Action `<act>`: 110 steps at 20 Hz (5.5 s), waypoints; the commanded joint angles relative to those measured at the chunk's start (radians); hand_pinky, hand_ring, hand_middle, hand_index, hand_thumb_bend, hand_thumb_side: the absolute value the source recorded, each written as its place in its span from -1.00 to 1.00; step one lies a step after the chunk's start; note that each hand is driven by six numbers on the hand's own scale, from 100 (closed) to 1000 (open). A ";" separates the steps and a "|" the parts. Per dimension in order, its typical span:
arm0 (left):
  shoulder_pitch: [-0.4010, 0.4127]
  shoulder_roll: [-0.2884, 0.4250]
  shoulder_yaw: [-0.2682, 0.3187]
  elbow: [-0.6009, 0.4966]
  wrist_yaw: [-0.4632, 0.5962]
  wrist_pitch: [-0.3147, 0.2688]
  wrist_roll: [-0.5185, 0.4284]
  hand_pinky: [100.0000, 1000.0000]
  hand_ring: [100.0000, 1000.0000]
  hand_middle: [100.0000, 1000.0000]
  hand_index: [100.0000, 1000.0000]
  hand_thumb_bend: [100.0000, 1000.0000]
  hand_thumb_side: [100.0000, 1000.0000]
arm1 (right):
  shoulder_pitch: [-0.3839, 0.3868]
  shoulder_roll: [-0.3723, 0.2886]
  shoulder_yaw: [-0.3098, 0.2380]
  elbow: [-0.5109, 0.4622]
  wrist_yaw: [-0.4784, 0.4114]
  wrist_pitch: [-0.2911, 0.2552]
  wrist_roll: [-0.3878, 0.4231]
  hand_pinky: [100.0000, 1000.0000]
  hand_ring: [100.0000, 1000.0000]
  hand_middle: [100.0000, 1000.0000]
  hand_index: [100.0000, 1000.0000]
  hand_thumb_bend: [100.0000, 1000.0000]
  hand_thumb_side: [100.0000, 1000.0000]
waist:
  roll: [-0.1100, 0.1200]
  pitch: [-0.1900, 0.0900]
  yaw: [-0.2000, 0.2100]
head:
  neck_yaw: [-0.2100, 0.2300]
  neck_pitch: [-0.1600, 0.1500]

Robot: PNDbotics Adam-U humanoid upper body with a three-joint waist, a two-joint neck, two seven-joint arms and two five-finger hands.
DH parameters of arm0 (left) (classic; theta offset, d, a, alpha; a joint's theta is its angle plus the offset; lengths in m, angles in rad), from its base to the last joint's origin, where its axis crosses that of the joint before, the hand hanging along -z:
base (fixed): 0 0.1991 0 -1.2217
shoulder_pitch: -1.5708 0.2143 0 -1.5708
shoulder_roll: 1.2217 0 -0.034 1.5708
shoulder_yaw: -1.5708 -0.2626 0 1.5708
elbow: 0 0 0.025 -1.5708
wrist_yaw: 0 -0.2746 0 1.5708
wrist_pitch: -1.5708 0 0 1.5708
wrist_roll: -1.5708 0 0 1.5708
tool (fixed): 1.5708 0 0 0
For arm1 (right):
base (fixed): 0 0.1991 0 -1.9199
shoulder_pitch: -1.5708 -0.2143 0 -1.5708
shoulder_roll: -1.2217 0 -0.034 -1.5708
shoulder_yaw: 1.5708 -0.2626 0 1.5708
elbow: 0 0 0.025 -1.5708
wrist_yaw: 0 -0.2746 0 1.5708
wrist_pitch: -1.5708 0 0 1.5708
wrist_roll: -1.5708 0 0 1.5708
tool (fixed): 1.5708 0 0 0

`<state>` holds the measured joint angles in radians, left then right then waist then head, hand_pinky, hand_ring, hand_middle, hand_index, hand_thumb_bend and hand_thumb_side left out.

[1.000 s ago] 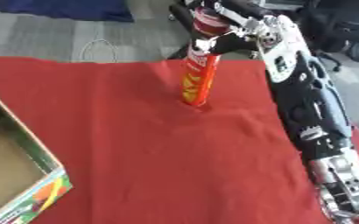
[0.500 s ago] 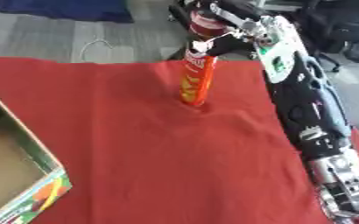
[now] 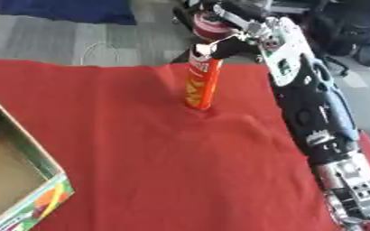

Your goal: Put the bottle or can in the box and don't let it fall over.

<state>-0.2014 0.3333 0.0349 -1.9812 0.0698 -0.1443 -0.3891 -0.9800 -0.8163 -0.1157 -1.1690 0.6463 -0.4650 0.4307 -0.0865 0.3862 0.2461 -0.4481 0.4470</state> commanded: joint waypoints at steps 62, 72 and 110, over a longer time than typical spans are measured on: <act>-0.013 0.054 0.003 -0.019 0.169 0.118 -0.015 -0.24 0.71 0.23 0.25 -1.00 0.17 | -0.162 0.166 0.118 -0.032 -0.615 0.157 0.256 -0.76 -1.00 -1.00 -0.92 -1.00 -0.95 | -0.032 -0.342 0.016 | -0.082 0.235; -0.008 0.050 0.014 -0.019 0.195 0.154 0.014 -0.23 0.71 0.24 0.25 -1.00 0.18 | -0.148 0.281 0.149 -0.077 -0.690 0.176 0.275 -0.77 -1.00 -1.00 -0.92 -1.00 -0.93 | -0.044 -0.417 0.103 | -0.128 0.315; -0.097 0.012 0.080 -0.019 0.200 0.173 0.093 -0.22 0.72 0.25 0.26 -1.00 0.20 | -0.059 0.539 0.200 -0.182 -0.500 0.135 0.192 -0.79 -1.00 -1.00 -0.91 -1.00 -0.82 | -0.074 -0.388 0.394 | -0.279 0.323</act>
<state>-0.2816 0.3408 0.1047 -1.9812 0.2694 0.0308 -0.3010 -1.0200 -0.2660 0.0888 -1.3407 0.1408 -0.3243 0.6226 -0.1747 0.0006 0.6428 -0.7208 0.7643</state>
